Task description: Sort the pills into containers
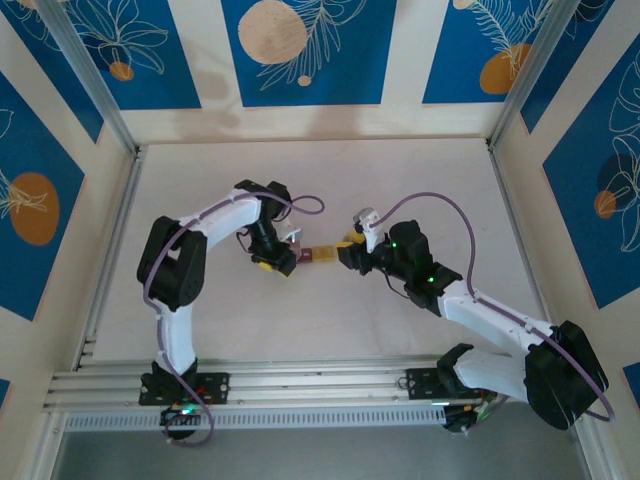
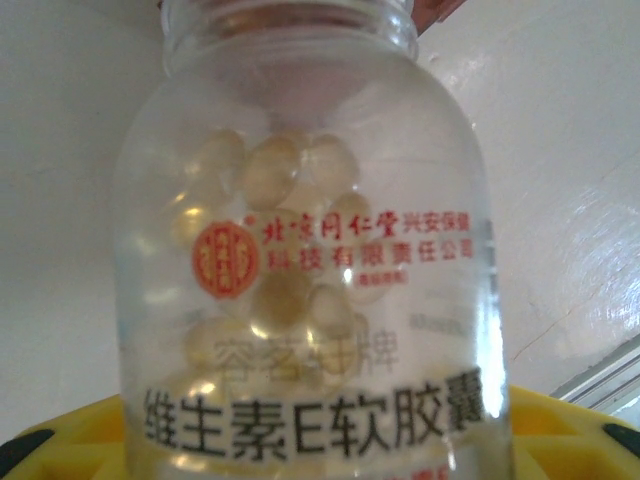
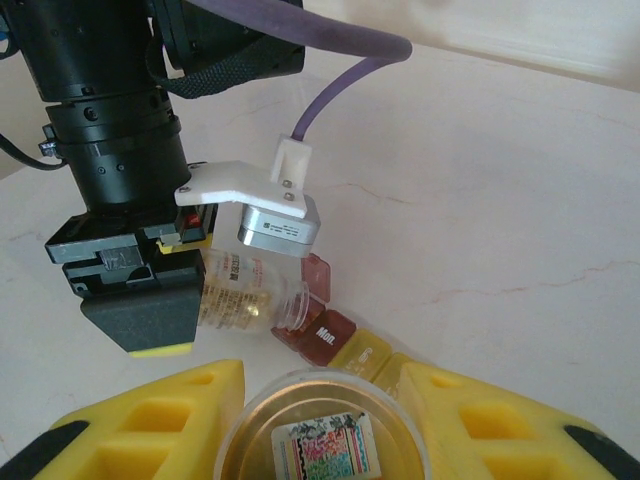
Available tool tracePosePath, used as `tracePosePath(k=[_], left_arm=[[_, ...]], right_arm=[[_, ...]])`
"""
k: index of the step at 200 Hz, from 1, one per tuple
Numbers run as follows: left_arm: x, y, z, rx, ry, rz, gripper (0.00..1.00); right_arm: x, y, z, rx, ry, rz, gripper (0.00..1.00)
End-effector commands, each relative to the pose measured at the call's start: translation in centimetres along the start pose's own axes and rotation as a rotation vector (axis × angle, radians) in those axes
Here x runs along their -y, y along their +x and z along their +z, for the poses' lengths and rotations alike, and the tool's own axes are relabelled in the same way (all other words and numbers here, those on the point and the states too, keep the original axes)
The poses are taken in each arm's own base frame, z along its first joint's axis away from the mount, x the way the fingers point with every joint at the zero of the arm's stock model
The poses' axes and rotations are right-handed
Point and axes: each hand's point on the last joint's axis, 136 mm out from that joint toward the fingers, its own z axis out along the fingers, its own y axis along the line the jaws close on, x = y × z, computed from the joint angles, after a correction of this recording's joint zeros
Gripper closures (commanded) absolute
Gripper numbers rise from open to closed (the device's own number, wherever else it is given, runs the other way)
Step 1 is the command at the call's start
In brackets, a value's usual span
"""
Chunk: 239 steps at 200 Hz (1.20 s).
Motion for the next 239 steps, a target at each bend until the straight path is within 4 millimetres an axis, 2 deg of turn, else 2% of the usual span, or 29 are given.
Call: tracePosePath(k=[1,140,239], left_arm=[[-0.2,0.4,-0.4,-0.034,-0.017,-0.014,1.0],[1.0,-0.1,-0.5,-0.059,-0.023,-0.012,1.0],[0.3,0.4,0.4,-0.128,-0.09,-0.028,1.0]], right_arm=[[-0.4,-1.3,-0.5,0.033,-0.017,0.001,1.0],[-0.6,-1.4,-0.6,0.037,-0.021,0.001,1.0],[-0.5,-1.3,-0.6,0.036,-0.02,0.0,1.0]])
